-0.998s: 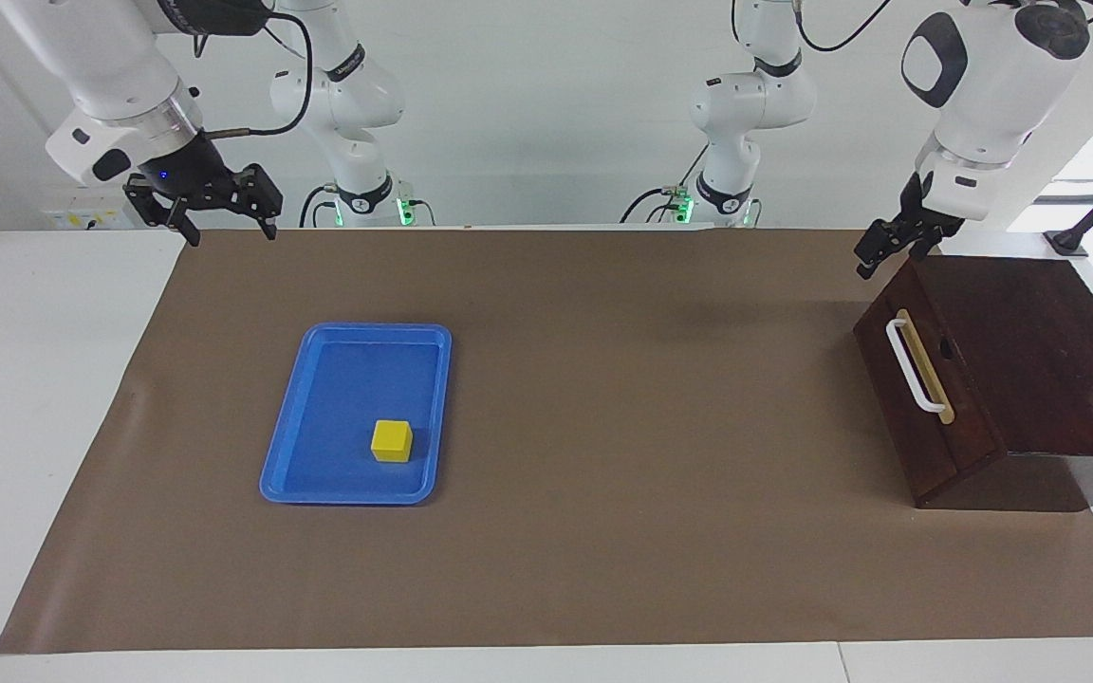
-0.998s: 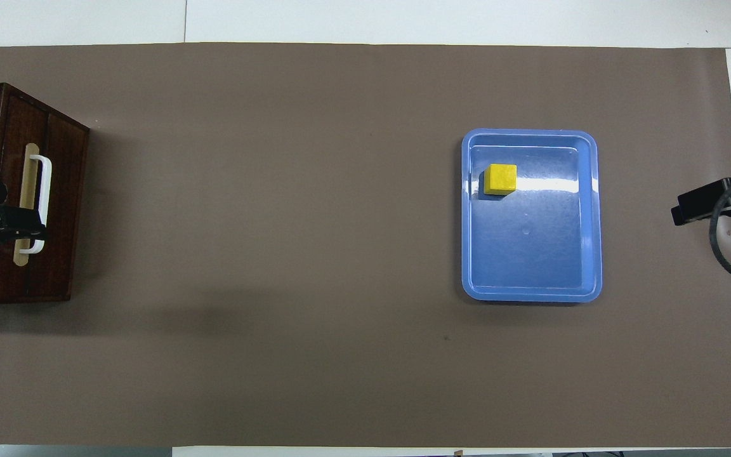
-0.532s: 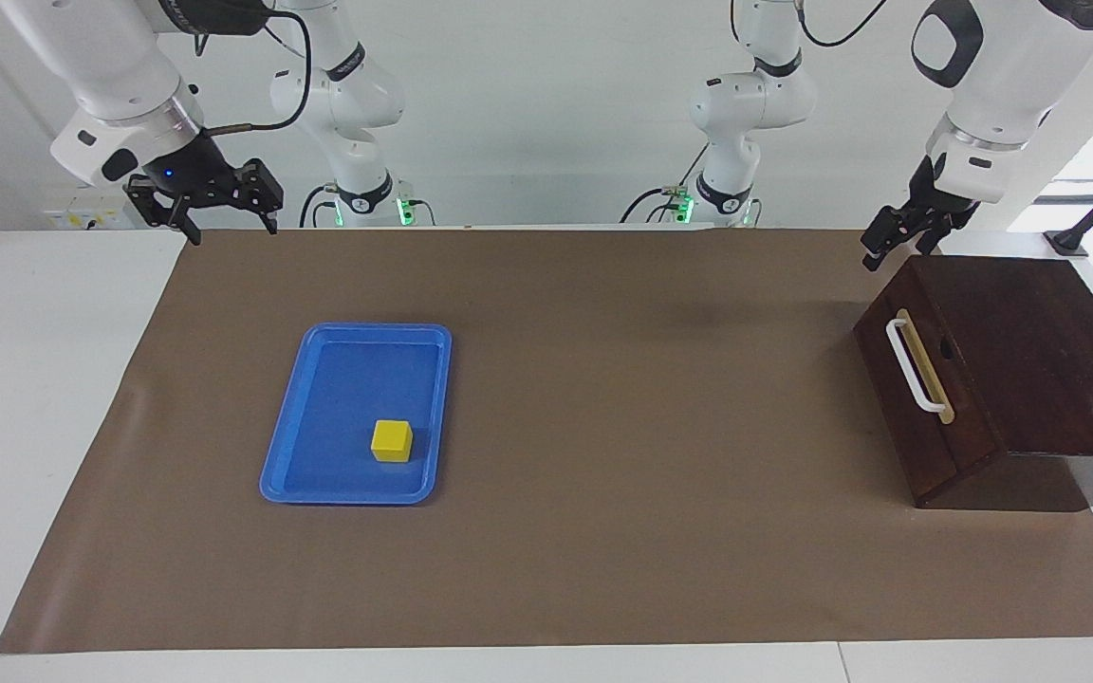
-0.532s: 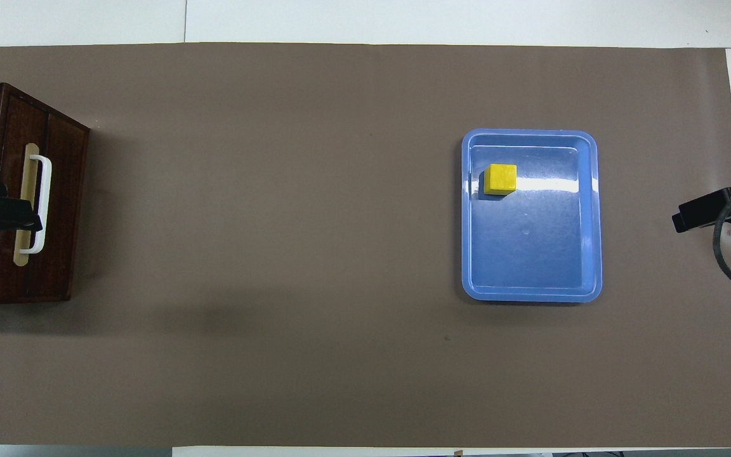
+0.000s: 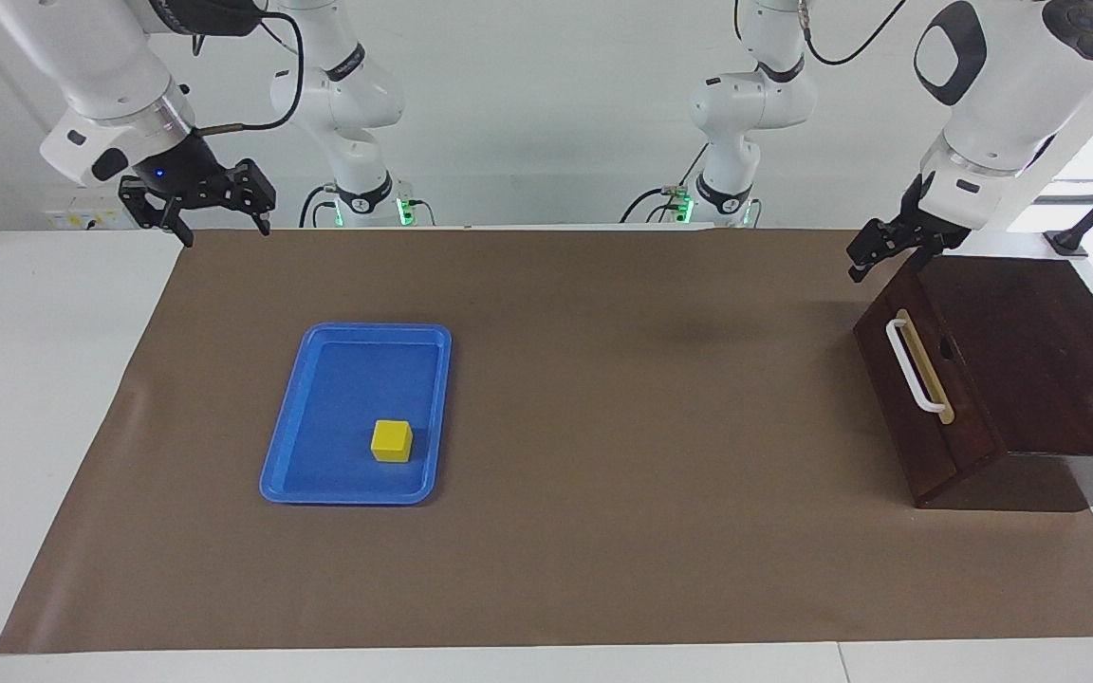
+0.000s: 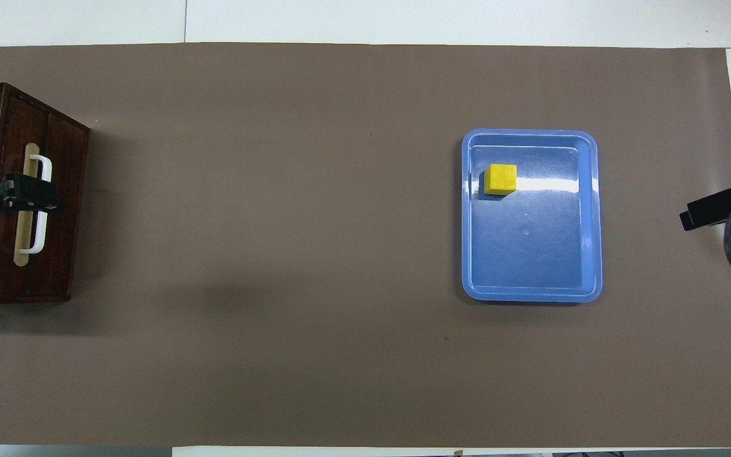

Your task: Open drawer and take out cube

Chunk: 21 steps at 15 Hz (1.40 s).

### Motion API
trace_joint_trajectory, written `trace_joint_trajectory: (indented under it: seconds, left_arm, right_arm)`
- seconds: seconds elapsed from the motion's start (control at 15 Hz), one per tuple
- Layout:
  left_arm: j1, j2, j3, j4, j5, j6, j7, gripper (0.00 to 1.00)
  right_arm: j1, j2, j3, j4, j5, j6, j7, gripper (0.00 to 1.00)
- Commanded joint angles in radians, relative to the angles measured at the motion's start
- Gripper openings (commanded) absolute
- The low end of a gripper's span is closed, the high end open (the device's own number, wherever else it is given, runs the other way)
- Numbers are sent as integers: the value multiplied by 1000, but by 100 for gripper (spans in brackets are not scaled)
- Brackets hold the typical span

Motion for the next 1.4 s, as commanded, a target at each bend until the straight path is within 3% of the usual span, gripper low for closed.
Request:
trace_joint_trajectory:
  seconds: [0.0, 0.07, 0.47, 0.73, 1.33]
  left_arm:
    - [-28, 74, 23, 165, 5, -126, 28, 100]
    - [-30, 84, 23, 206, 4, -147, 31, 100]
    - [-43, 81, 13, 201, -4, -155, 32, 100]
    - [-43, 33, 11, 142, -2, -151, 33, 100]
    - [-42, -8, 11, 109, -1, -159, 56, 100]
  right_arm:
    - [-40, -11, 16, -15, -18, 5, -14, 100]
    - [-40, -9, 16, -10, -16, 1, -14, 100]
    - [-29, -2, 13, 14, -25, -25, -12, 100]
    - [-27, -5, 16, 13, -50, -22, -14, 100]
    - [-27, -6, 18, 13, -48, -15, -14, 100]
